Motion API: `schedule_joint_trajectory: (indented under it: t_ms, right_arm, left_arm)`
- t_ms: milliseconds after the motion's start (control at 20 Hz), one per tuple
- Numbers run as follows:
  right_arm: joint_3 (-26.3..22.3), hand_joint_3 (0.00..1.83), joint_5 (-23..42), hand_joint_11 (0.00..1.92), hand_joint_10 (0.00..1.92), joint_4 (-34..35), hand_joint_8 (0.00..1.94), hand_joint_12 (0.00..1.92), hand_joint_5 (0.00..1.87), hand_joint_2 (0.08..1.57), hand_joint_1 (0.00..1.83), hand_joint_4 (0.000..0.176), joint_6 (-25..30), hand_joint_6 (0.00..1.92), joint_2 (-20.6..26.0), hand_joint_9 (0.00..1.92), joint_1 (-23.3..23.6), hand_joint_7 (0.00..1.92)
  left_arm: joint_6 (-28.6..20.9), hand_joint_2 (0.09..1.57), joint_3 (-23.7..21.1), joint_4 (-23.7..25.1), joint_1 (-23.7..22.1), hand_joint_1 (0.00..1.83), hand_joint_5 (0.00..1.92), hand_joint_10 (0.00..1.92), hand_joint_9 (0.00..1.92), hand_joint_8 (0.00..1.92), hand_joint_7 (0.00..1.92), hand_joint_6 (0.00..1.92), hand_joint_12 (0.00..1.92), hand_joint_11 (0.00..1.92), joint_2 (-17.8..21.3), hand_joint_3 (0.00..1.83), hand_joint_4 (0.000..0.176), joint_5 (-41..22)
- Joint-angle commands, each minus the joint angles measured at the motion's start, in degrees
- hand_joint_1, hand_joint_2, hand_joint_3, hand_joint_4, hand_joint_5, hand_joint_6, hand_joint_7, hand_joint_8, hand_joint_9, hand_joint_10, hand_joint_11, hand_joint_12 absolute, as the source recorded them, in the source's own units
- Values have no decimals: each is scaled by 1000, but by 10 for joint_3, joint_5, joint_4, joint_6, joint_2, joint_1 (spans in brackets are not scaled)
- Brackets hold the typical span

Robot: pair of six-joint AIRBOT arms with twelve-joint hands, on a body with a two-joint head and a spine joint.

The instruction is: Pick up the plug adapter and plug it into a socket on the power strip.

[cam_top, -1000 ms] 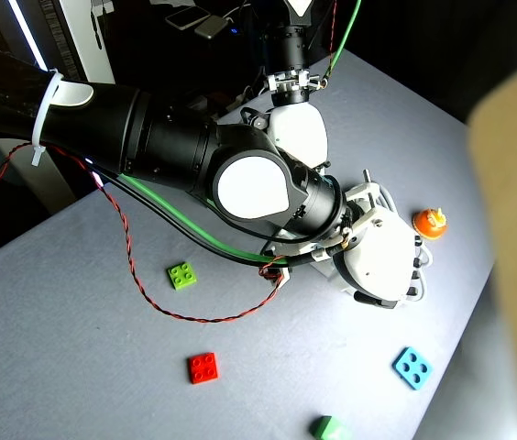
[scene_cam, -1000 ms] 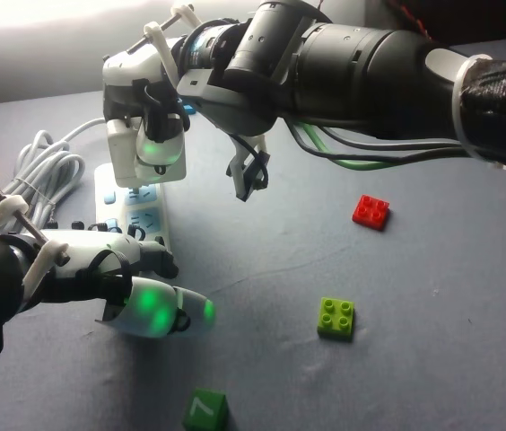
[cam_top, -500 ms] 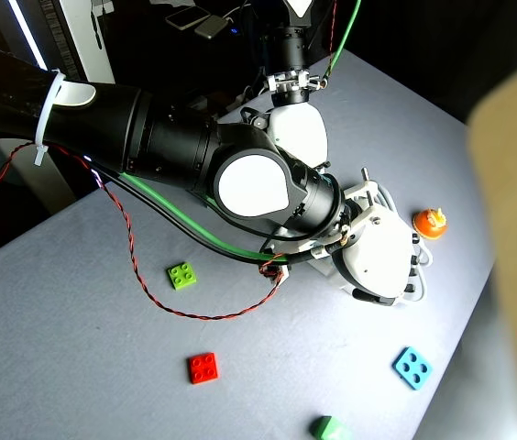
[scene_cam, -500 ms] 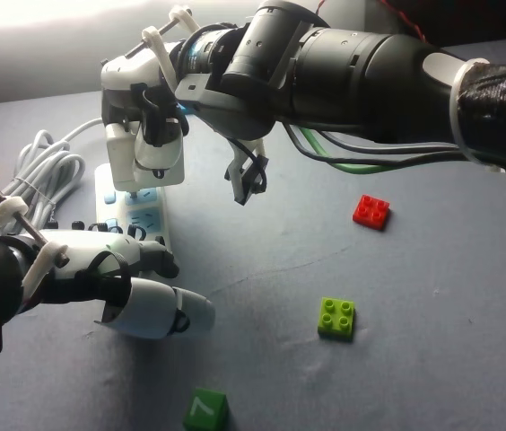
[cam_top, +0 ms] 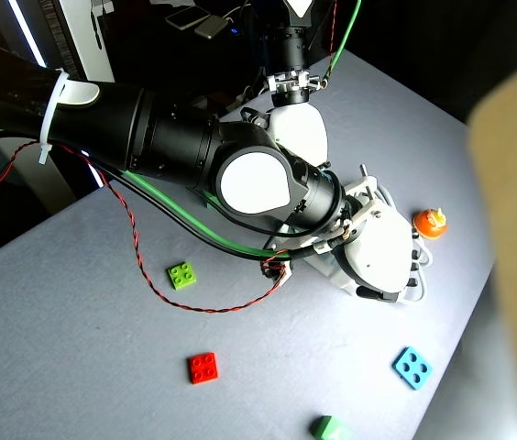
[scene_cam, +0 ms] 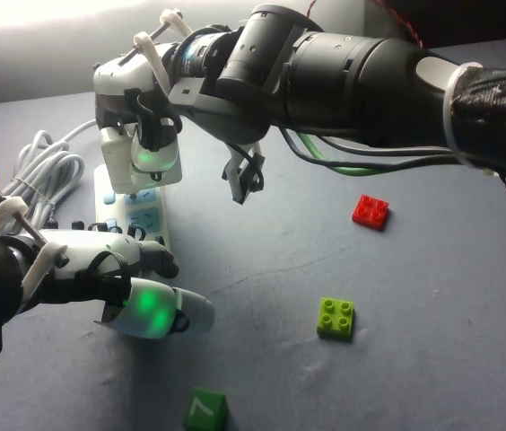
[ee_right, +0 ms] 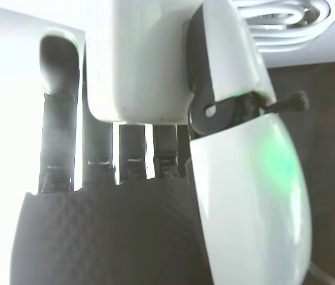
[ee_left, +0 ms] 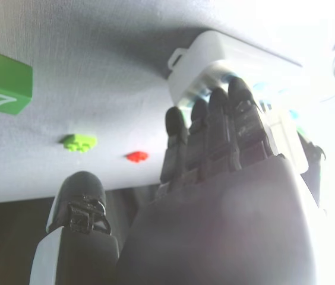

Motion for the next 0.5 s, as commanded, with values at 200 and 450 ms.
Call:
schedule_joint_trajectory:
  t_ms: [200,450]
  right_arm:
    - [-1,0,68,638,1491,-2,1278,1652,845,1180,1358,0,-3,984,-5,769,-10,841]
    - [0,0,73,657,1312,-2,1293,1620,915,1156,1257,0,-4,927,-12,790,-16,902]
  left_arm:
    - [-3,1238,5,6,1,2,97,0,98,0,103,1,230,0,-5,1,0,-3]
    - [-3,1237,7,6,0,2,86,1,87,1,93,0,227,0,-7,0,0,-2]
